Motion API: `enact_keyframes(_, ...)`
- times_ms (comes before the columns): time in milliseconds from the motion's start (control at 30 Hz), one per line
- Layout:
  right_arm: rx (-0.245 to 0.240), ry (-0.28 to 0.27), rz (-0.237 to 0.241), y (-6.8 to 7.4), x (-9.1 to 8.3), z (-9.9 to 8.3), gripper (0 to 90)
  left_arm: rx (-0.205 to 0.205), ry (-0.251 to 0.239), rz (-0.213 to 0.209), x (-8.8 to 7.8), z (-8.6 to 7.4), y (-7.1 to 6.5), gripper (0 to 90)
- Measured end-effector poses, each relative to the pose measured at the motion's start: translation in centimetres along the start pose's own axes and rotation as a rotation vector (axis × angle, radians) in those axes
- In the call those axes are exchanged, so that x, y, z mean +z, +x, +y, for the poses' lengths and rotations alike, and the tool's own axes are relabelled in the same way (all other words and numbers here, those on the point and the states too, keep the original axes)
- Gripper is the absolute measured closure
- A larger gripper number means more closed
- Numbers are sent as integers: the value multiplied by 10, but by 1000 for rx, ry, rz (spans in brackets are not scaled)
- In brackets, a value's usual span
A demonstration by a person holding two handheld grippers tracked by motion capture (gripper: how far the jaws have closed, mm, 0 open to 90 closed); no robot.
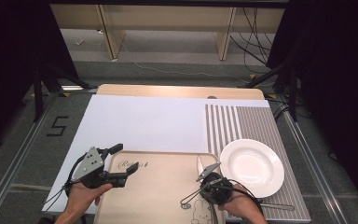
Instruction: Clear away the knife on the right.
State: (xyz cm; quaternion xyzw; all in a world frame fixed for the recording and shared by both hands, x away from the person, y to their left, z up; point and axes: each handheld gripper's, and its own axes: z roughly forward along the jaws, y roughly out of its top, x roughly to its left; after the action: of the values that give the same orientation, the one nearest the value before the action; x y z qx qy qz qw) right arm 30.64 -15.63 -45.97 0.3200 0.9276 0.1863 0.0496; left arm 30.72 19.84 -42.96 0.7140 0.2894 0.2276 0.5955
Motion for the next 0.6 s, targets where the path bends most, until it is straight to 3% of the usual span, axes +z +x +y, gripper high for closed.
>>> enact_keyframes(600,32,5,40,-10,-6,-15,900,1,-1,-1,0,0,0,163)
